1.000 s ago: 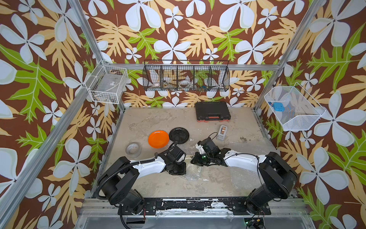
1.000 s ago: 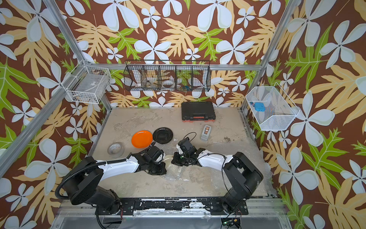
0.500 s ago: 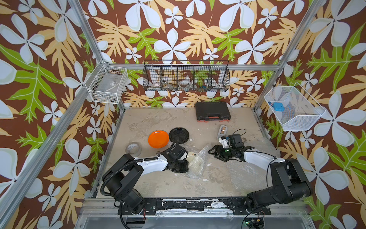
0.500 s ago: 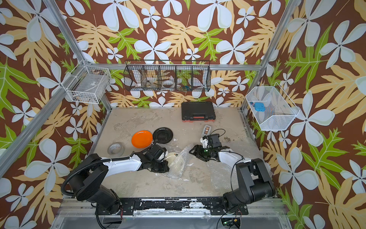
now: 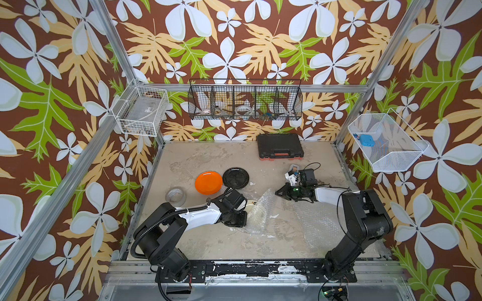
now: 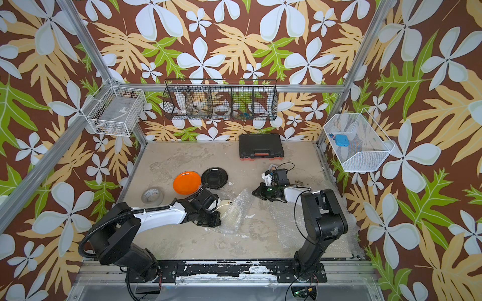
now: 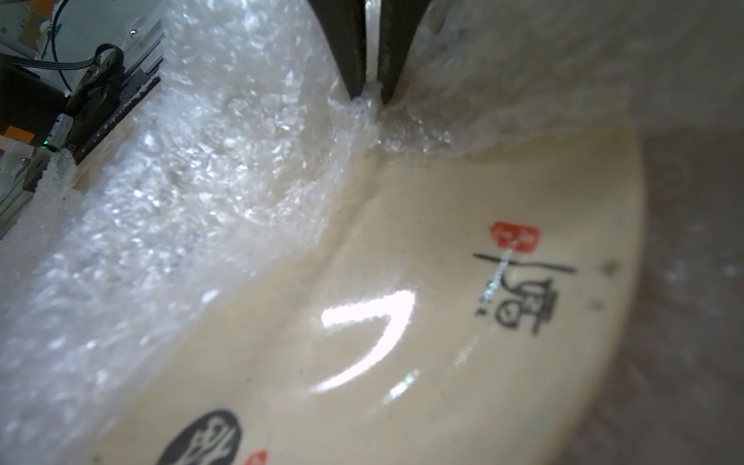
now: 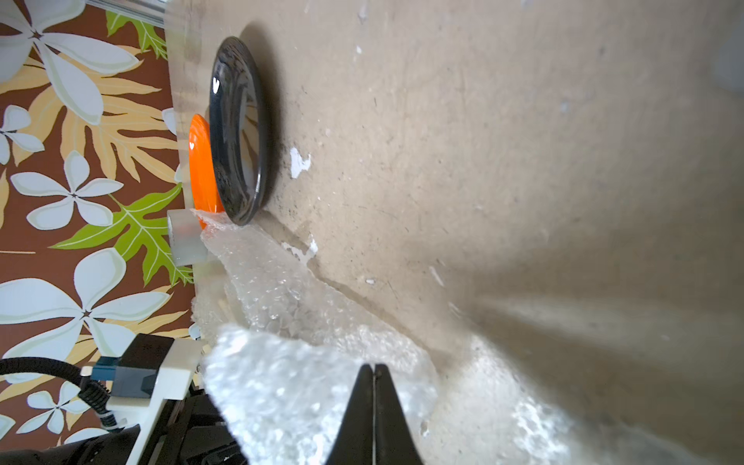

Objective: Wrap dinner plates in bubble wrap
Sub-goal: Wrap the plate in the bubble wrap.

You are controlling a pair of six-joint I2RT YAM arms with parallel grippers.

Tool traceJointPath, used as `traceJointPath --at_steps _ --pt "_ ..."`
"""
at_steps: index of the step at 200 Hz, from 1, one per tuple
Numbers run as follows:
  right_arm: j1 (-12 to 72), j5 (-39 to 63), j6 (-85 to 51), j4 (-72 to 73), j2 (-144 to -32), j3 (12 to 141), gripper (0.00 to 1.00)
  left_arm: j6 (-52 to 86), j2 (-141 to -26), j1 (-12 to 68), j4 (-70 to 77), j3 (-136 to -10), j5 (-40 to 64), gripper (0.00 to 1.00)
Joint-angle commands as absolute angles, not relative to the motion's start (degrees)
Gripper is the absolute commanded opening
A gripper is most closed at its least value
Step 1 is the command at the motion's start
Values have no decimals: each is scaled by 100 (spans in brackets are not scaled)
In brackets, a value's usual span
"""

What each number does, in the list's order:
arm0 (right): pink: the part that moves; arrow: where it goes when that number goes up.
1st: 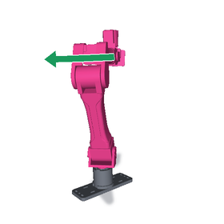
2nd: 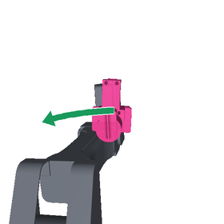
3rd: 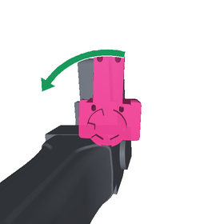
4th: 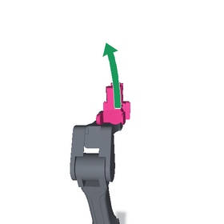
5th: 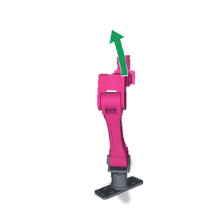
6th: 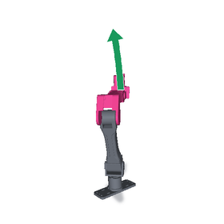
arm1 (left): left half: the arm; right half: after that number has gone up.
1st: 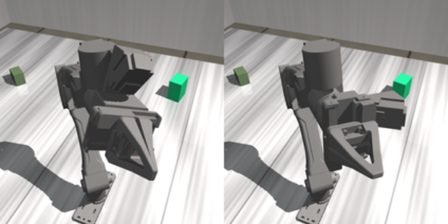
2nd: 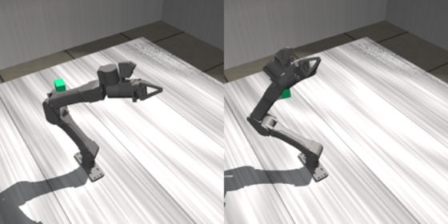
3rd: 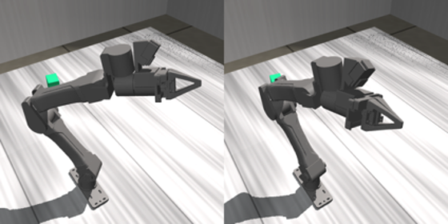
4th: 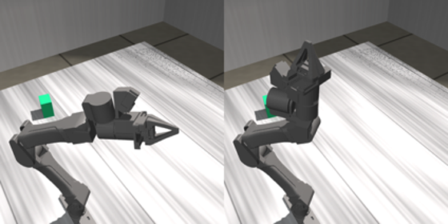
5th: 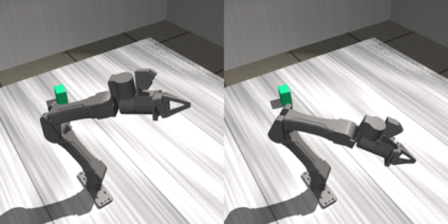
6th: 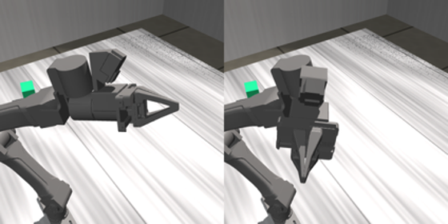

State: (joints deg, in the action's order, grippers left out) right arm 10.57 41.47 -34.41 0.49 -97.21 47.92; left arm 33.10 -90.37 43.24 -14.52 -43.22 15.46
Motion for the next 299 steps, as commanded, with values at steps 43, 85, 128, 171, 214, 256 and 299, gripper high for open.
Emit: traceJointPath --at_steps 43,85,128,171,214,256,299 --pt "1459 4019 -3098 -783 -8652 4609 0 3105 -9185 4315 -2487 -4401 1003 11" --pt "1173 3813 -3474 -263 -8923 4201 61 3074 -9220 4315 -2496 -4412 1012 11" --pt "1177 4477 -3827 679 -9706 4296 69 3075 -9211 4311 -2489 -4403 1001 11" --pt "1160 4448 -3833 862 -10058 4579 31 3111 -9198 4313 -2427 -4335 1022 11" --pt "1151 4276 -3538 326 -9722 4769 0 3088 -9198 4315 -2408 -4320 1044 11" --pt "1396 4086 -3274 -488 -8542 4185 0 3042 -9201 4313 -2401 -4403 1115 10" --pt "2821 3888 -4222 -324 -7512 3580 0 2923 -9329 4311 -2376 -4513 1216 10"
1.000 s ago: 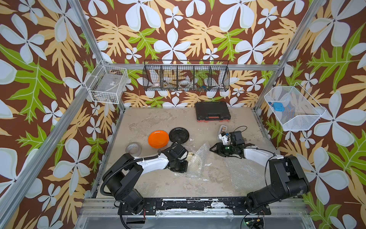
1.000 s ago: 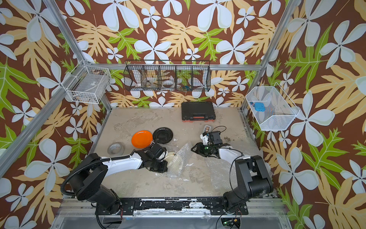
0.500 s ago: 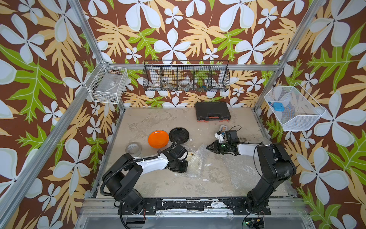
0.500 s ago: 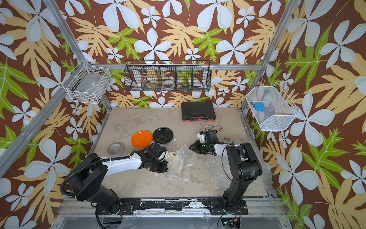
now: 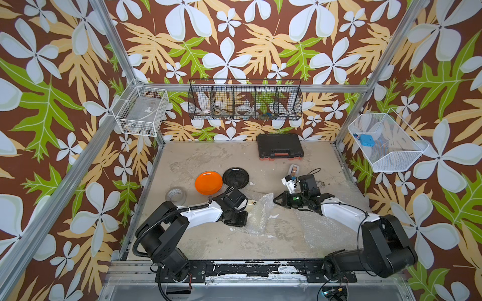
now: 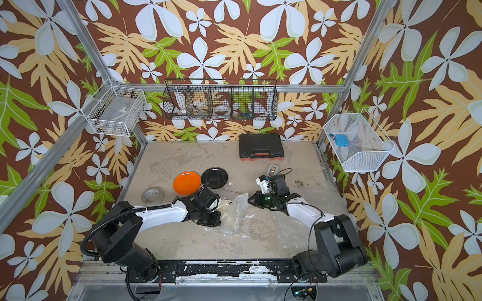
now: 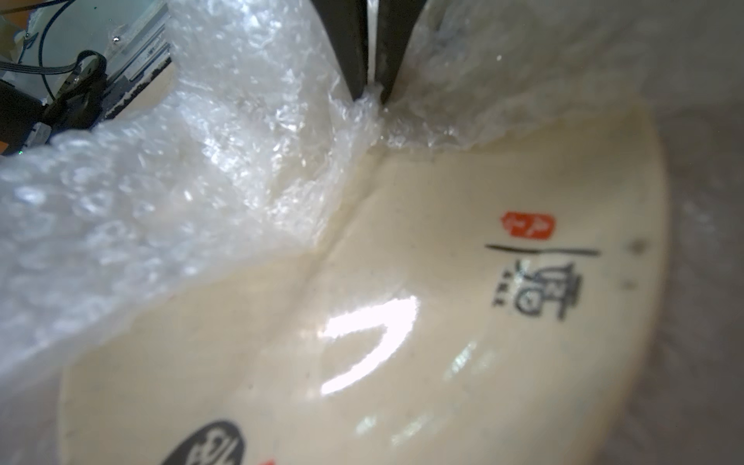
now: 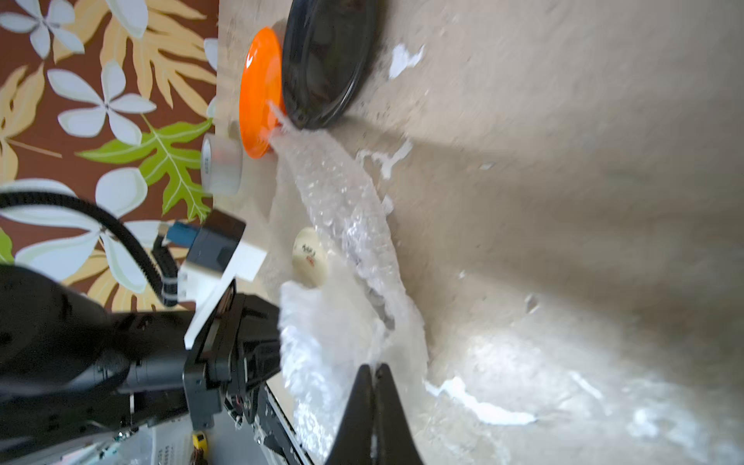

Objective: Wrap dinner plates in bubble wrap
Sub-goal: Wrap the plate in the bubble wrap.

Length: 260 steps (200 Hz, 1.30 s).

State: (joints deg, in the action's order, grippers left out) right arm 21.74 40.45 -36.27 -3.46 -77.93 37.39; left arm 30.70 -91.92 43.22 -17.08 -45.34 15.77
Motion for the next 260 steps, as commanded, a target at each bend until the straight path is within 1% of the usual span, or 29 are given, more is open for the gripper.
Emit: traceJointPath --at_steps 1,30,62,102,124,138,165,184,220,260 --pt "2865 3878 -4247 -307 -7504 3574 0 2916 -9331 4309 -2379 -4515 1215 10" --pt "3952 3673 -4953 275 -7661 3466 0 2825 -9343 4297 -2382 -4553 1253 9" --pt "4437 3605 -5287 842 -8194 3531 0 2708 -9197 4255 -2390 -4523 1290 9" --pt "4670 3652 -5483 1387 -8925 3589 0 2626 -9035 4214 -2313 -4460 1380 9" --pt "4720 3466 -5647 1383 -9270 3582 0 2645 -9023 4219 -2224 -4462 1494 9" --pt "4720 3405 -5792 1389 -9422 3500 0 2702 -8906 4211 -2269 -4529 1391 8" --pt "4724 3208 -5915 1401 -9505 3377 0 2833 -8362 4155 -2882 -5099 1061 10" --pt "4726 3182 -5915 1355 -9484 3395 0 3083 -8054 4156 -3111 -5383 1203 11" --pt "4727 3202 -5972 1391 -9463 3419 0 3590 -7975 4447 -2703 -4892 1529 11" --pt "4729 3252 -5972 1340 -9362 3444 0 3955 -8214 4524 -1685 -3995 1645 13"
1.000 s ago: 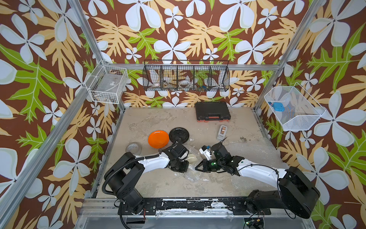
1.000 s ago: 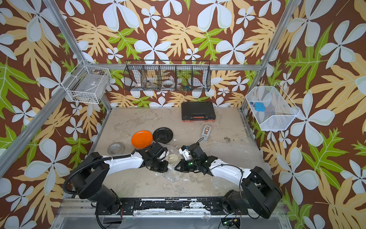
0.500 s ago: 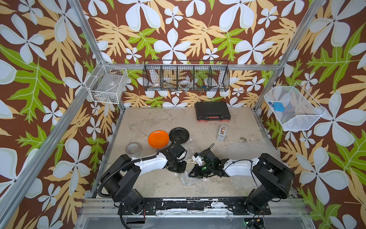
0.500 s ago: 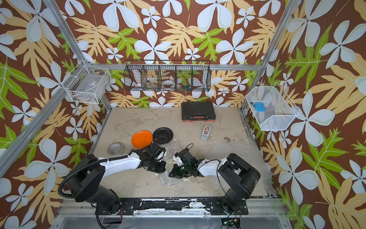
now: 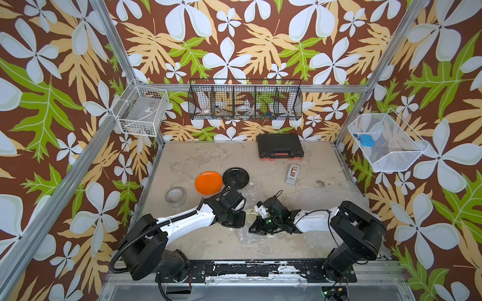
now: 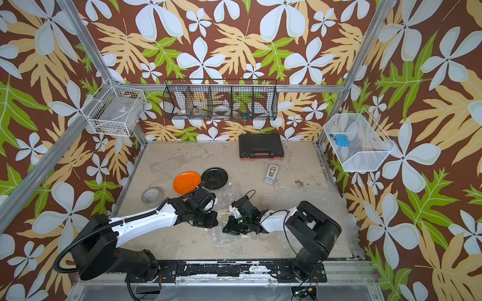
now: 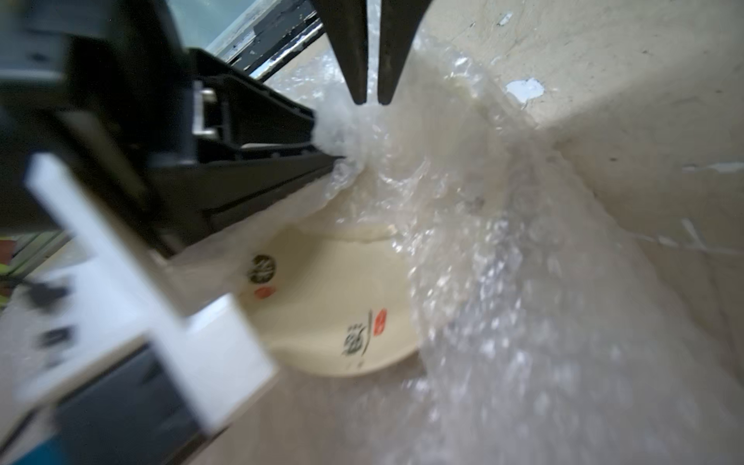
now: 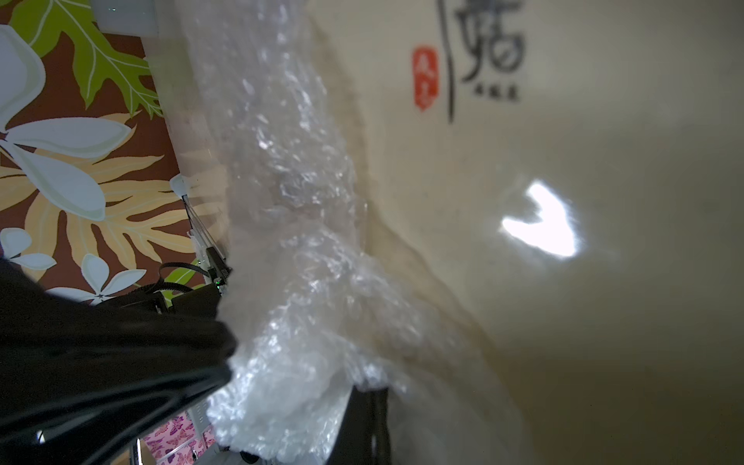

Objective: Wrap dinner plates in bubble wrap
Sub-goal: Wrap the plate in the bubble wrap.

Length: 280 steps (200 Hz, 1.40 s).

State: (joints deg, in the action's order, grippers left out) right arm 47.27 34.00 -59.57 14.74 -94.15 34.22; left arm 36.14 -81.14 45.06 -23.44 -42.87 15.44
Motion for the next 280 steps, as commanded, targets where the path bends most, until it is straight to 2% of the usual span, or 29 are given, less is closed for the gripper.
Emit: traceJointPath --at_steps 1,16,37,80,107,192,218,235,261,280 --pt "4733 3252 -5965 1334 -9357 3445 0 3959 -8224 4525 -1660 -3980 1640 13" --pt "4738 3252 -5943 1279 -9305 3441 0 4019 -8352 4526 -1434 -3815 1576 16" --pt "4746 3252 -5933 1249 -9264 3428 0 4070 -8368 4522 -1314 -3761 1555 15" --pt "4763 3252 -5923 1250 -9305 3386 0 4029 -7647 4522 -2376 -4591 769 15" --pt "4770 3277 -5949 1362 -9436 3316 0 4151 -7464 4523 -2522 -4845 925 17" --pt "4764 3287 -5964 1332 -9319 3357 0 4447 -8426 4891 -1495 -3945 920 31" --pt "4767 3345 -5924 1252 -9206 3424 0 4346 -8682 4904 -1421 -3893 906 31" --pt "4766 3363 -5859 1103 -9133 3528 0 4206 -8822 4903 -1605 -3915 719 22" --pt "4748 3317 -5512 474 -8963 3775 23 3972 -9014 4904 -1882 -3998 465 14" --pt "4517 3213 -5222 -99 -8636 3859 29 3814 -9085 4904 -2019 -4034 289 11"
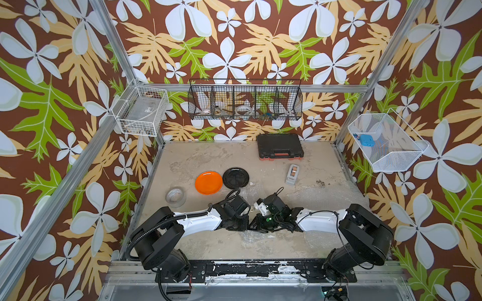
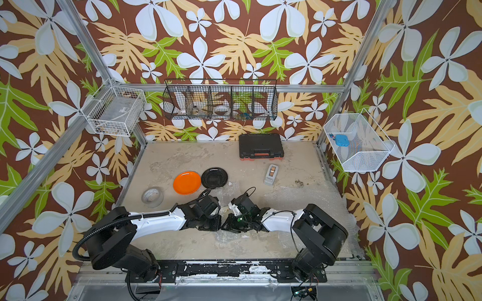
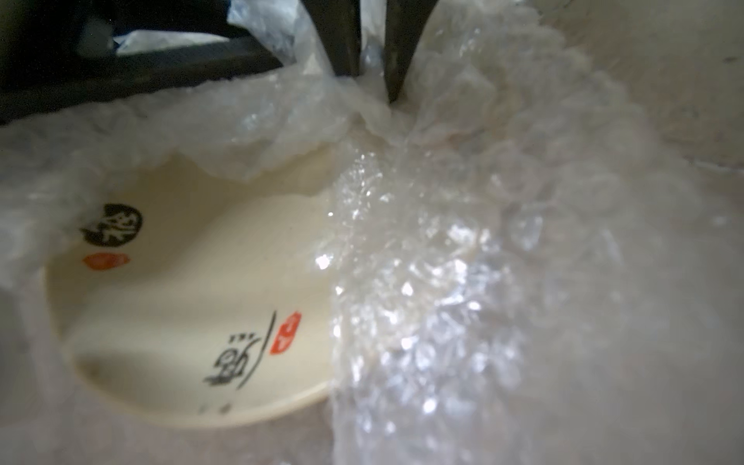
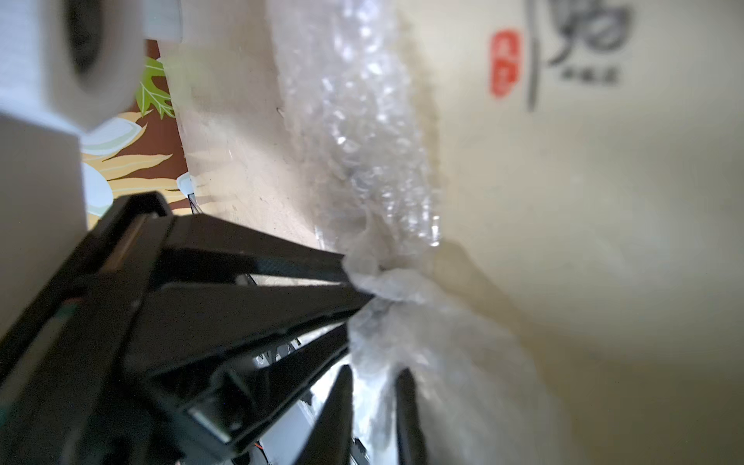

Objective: Wrap dinner plates in bubble wrap
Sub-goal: Wrap the plate in the bubble wrap.

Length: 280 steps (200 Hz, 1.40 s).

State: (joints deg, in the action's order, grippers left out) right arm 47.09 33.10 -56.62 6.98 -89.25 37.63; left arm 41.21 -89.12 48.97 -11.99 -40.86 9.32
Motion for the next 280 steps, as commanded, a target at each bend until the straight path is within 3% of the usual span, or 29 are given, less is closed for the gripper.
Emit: traceJointPath --at_steps 1,40,76,106,138,155,193,203,218,226,236,259,280 --pt "4491 3215 -5217 -124 -8612 3859 29 3805 -9087 4904 -2020 -4034 285 11" --pt "3127 3360 -4332 -1035 -7882 4073 33 3567 -9148 4905 -2114 -4065 233 11" --pt "1792 3857 -3382 -1211 -8432 4696 44 3489 -9177 4904 -2129 -4096 303 11" --pt "1506 4092 -2965 -1095 -9397 5405 58 3478 -9168 4904 -2136 -4087 369 11" --pt "1520 4449 -2942 -832 -10306 6091 59 3472 -9158 4904 -2118 -4062 420 10" --pt "1516 4490 -2961 -737 -10693 6413 52 3466 -9151 4906 -2103 -4052 439 10" --pt "1520 4482 -2810 -891 -11127 6823 21 3416 -9106 4904 -2132 -4134 477 10" --pt "1518 4411 -2779 -927 -11110 6803 20 3381 -9098 4898 -2157 -4181 471 10" --pt "1520 4406 -2769 -981 -11178 6847 35 3333 -9080 4904 -2196 -4234 470 10" --pt "1527 4426 -2745 -1029 -11279 6918 36 3323 -9079 4900 -2220 -4258 457 10" --pt "1546 4473 -2708 -1089 -11406 7034 28 3318 -9088 4904 -2239 -4271 457 10" --pt "1547 4382 -2662 -1145 -11293 6987 0 3309 -9086 4900 -2258 -4304 476 10" --pt "1534 4063 -2485 -1402 -10723 6695 0 3284 -9118 4900 -2333 -4406 457 9"
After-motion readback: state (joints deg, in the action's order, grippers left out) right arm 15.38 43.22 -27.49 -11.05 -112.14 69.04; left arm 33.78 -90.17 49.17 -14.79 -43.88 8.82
